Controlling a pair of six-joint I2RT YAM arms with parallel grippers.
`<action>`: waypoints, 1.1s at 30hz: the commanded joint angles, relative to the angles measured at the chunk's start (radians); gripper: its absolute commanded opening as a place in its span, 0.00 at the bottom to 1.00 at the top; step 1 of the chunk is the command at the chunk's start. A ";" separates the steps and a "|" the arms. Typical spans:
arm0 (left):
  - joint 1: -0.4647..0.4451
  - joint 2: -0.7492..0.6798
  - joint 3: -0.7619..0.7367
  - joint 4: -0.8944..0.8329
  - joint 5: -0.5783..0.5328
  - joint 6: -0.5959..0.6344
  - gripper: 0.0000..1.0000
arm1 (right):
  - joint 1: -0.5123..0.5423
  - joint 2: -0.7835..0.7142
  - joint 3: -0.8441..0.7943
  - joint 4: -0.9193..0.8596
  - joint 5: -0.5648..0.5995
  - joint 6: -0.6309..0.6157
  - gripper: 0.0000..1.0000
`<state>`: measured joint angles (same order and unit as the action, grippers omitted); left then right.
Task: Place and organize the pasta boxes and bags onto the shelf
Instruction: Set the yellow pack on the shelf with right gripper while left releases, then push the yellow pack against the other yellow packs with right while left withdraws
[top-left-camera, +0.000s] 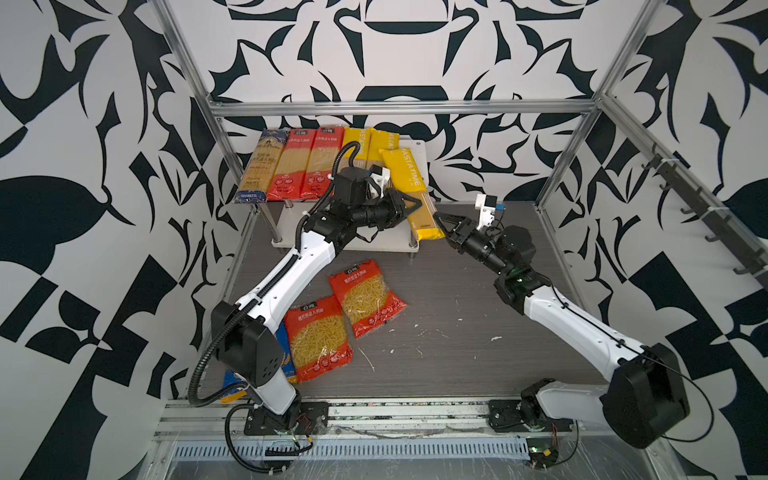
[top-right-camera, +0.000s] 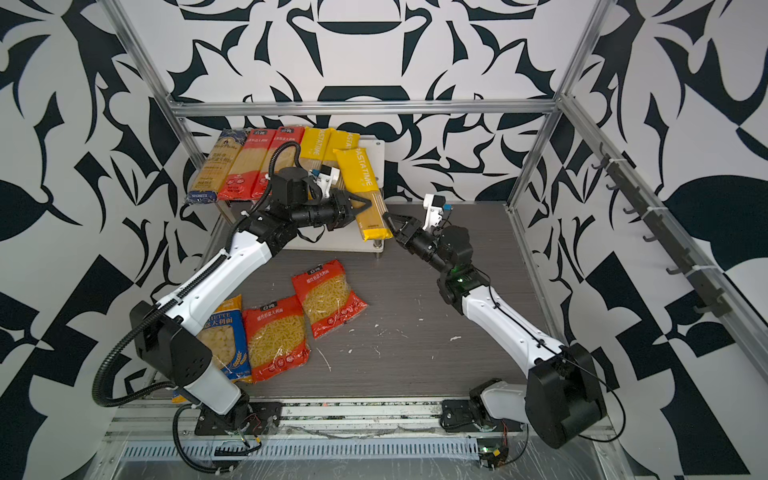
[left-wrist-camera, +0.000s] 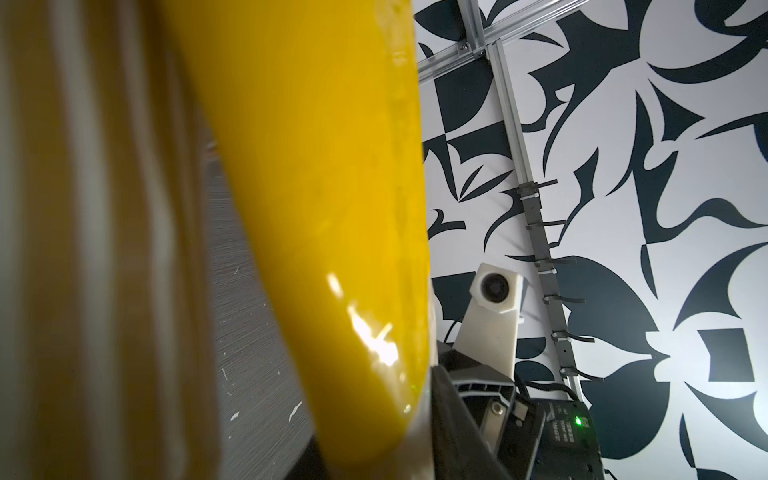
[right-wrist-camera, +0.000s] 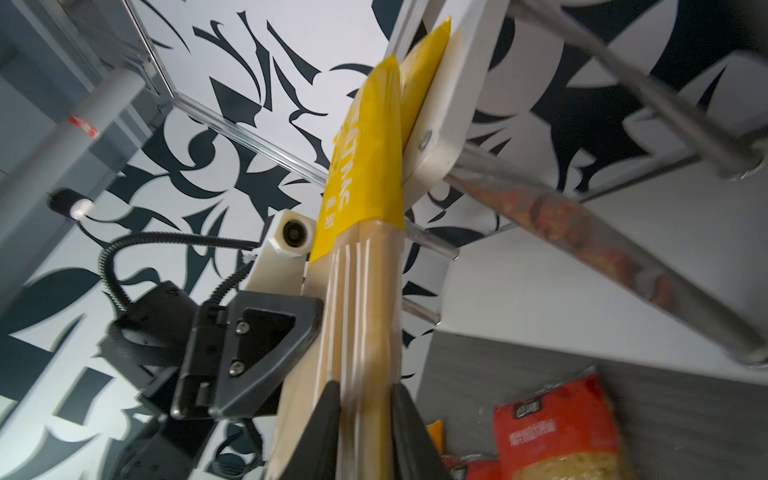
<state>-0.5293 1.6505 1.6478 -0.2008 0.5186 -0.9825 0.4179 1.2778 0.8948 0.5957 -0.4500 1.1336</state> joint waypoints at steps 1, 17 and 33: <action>0.015 0.006 0.069 0.158 0.028 0.030 0.01 | -0.021 -0.008 0.033 0.025 -0.205 -0.030 0.44; 0.019 0.043 0.083 0.268 0.136 -0.053 0.01 | -0.086 0.068 0.096 0.182 -0.352 0.085 0.29; 0.073 -0.053 0.004 0.144 0.055 -0.003 0.58 | -0.108 0.137 0.301 0.107 -0.298 0.127 0.00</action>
<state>-0.4721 1.6508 1.6581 -0.0837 0.5827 -1.0100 0.3210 1.4395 1.1168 0.5865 -0.7910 1.2751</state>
